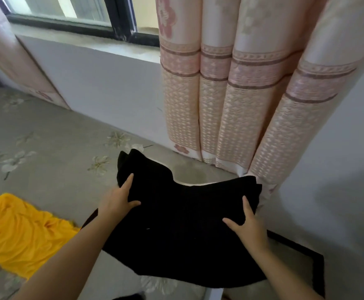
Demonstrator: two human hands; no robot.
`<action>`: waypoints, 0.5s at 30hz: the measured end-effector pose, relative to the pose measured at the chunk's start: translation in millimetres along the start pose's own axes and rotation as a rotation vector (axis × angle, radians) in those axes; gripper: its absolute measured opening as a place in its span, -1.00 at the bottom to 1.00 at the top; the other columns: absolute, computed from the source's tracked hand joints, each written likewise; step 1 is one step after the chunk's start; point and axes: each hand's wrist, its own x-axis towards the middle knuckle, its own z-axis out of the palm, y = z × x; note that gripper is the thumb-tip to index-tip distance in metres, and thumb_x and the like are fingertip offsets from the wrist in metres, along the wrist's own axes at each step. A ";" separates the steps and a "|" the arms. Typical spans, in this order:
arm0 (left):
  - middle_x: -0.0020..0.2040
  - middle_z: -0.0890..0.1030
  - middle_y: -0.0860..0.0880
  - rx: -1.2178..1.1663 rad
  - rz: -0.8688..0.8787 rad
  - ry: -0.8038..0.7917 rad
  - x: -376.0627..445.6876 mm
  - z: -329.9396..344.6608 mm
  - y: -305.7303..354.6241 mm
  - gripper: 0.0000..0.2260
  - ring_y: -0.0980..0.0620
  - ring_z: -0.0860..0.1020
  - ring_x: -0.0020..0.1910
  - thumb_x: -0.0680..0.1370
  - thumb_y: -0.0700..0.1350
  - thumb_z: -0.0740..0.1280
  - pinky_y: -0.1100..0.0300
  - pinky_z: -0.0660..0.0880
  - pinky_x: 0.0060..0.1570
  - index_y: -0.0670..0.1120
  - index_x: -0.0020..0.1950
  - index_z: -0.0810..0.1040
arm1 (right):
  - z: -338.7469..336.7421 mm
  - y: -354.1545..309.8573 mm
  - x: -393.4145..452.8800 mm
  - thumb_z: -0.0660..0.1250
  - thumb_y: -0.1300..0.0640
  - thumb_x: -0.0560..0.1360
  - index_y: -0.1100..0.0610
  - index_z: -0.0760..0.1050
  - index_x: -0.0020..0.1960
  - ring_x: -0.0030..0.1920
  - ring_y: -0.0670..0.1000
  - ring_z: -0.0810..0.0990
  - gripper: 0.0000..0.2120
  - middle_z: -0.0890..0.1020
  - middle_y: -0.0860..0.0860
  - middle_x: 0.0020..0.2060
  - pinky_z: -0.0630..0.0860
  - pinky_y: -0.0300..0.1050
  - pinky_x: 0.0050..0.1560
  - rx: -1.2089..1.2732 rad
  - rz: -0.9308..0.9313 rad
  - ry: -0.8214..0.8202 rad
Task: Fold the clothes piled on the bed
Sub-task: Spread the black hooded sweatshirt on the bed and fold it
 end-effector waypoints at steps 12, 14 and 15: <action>0.43 0.08 -0.35 0.245 -0.241 0.179 220.4 31.6 37.8 -0.31 -0.34 0.10 0.40 0.52 0.04 0.29 -0.19 0.08 0.34 0.10 0.51 -0.07 | 98.6 7.8 160.5 0.37 0.02 0.44 0.11 -0.23 0.49 0.40 0.12 0.26 -0.09 0.18 0.16 0.44 0.27 -0.16 0.30 0.249 0.093 -0.020; 0.49 -0.06 -0.28 0.224 -0.250 0.102 217.1 80.1 45.0 -0.37 -0.30 -0.09 0.46 0.55 0.10 0.21 -0.19 -0.04 0.39 0.10 0.51 -0.06 | 114.6 22.2 175.3 0.33 -0.03 0.47 0.12 -0.29 0.49 0.41 0.14 0.22 -0.09 0.08 0.20 0.46 0.23 -0.12 0.34 0.165 0.192 -0.103; 0.50 -0.08 -0.24 0.184 -0.209 0.039 209.4 107.0 50.2 -0.40 -0.25 -0.12 0.47 0.56 0.14 0.15 -0.17 -0.05 0.40 0.10 0.51 -0.06 | 117.4 29.1 180.3 0.31 -0.04 0.48 0.11 -0.30 0.49 0.39 0.16 0.25 -0.09 0.08 0.21 0.46 0.26 -0.11 0.32 0.130 0.227 -0.133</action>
